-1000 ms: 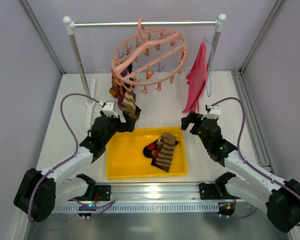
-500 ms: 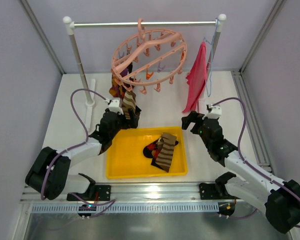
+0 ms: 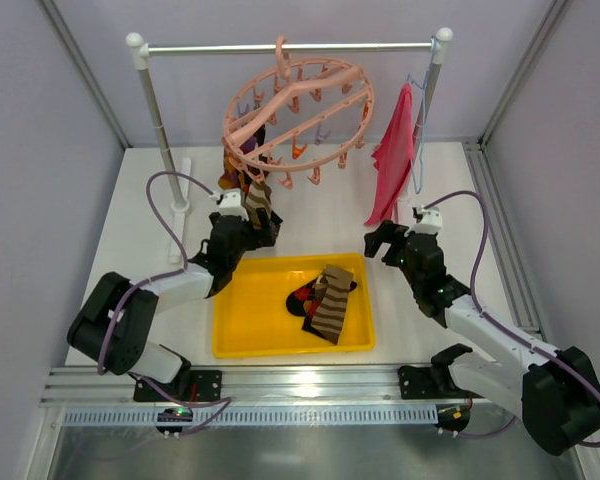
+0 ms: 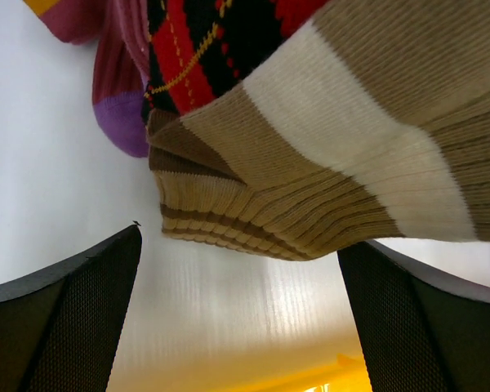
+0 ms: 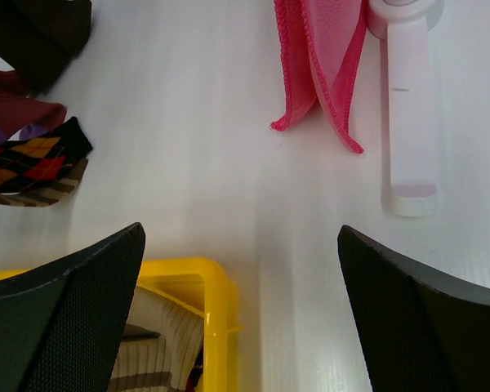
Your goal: Remove the socks clipped to the hanger
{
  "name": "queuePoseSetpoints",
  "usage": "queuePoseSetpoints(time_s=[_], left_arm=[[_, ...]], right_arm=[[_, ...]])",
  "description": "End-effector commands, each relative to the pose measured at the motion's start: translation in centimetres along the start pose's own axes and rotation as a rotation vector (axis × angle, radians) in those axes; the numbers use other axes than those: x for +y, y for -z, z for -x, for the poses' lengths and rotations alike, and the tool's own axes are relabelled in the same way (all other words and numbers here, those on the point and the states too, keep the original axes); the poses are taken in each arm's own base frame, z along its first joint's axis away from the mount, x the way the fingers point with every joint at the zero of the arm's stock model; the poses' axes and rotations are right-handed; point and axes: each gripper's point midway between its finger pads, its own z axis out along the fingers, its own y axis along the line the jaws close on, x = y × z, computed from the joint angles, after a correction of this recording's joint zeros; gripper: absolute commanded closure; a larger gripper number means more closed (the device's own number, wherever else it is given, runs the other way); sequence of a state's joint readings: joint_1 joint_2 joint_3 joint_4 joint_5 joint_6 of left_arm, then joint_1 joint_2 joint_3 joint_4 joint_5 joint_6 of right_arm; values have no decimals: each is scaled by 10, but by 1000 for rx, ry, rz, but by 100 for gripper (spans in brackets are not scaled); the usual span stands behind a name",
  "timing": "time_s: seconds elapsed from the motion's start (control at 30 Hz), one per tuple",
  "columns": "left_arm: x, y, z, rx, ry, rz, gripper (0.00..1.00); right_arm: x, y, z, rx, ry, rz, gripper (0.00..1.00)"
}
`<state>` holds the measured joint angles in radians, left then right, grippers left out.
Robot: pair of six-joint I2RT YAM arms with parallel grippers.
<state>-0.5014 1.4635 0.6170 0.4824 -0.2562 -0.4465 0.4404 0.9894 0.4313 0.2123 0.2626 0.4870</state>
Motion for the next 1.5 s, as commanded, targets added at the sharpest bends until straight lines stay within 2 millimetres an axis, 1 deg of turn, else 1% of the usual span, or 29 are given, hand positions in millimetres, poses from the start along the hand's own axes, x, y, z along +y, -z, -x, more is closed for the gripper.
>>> queuePoseSetpoints(time_s=[0.0,0.03,0.1,0.13,0.2,0.23,0.3,0.33,0.4,0.43,0.5,0.53,0.6,0.8,0.9,0.93,0.97,1.1,1.23,1.3,1.37,1.4,1.43,1.47], left_arm=[[-1,-6,25,-85,32,23,2],[-2,-7,27,-92,35,17,8],[-1,-6,24,-90,37,16,22],[-1,-5,26,-101,40,14,31],[-1,-6,25,-101,34,11,37],[-3,-6,25,-102,33,5,44],[-3,-6,24,-100,30,2,51],[-4,-6,25,-103,31,-3,60],[-4,-6,25,-108,31,-8,69],[-4,-5,25,-109,32,-8,77],[-4,-4,25,-113,30,-11,86],[-4,-4,25,-113,30,-10,95],[-4,-2,27,-119,33,-12,100],[-2,11,29,-131,49,-20,100],[-1,22,33,-131,64,-21,100],[-4,30,38,-139,71,-37,100],[-2,34,34,-132,74,-36,100],[-5,55,35,-117,89,-74,100],[-12,75,30,-74,79,-123,100],[-18,87,31,-64,82,-159,100],[-21,95,30,-54,89,-185,100],[-25,103,30,-47,89,-214,100],[-27,106,29,-38,85,-226,100],[-28,109,28,-33,82,-235,100]], right_arm=[[3,-4,13,-50,-6,24,0],[3,-4,12,-47,-7,26,0],[1,-6,10,-44,-7,24,0],[1,-7,9,-40,-7,26,0],[1,-8,8,-36,-9,27,0],[0,-8,8,-36,-11,27,0],[1,-9,7,-33,-12,31,0],[1,-9,8,-36,-13,33,0],[1,-8,7,-32,-10,34,0],[1,-8,8,-35,-12,34,0],[1,-8,7,-34,-11,33,0],[0,-7,7,-36,-12,33,0],[1,-7,7,-33,-12,35,0],[2,-6,7,-32,-17,43,1],[3,-5,8,-33,-16,50,0],[4,-5,7,-29,-13,55,0],[4,-5,6,-26,-9,57,0],[7,-4,4,-14,17,81,0],[21,-2,5,-7,16,148,0],[28,1,5,-2,13,186,0],[40,5,7,-12,18,226,0],[45,7,11,-26,23,230,0],[50,9,13,-37,32,233,0],[61,14,7,-21,63,256,0]])
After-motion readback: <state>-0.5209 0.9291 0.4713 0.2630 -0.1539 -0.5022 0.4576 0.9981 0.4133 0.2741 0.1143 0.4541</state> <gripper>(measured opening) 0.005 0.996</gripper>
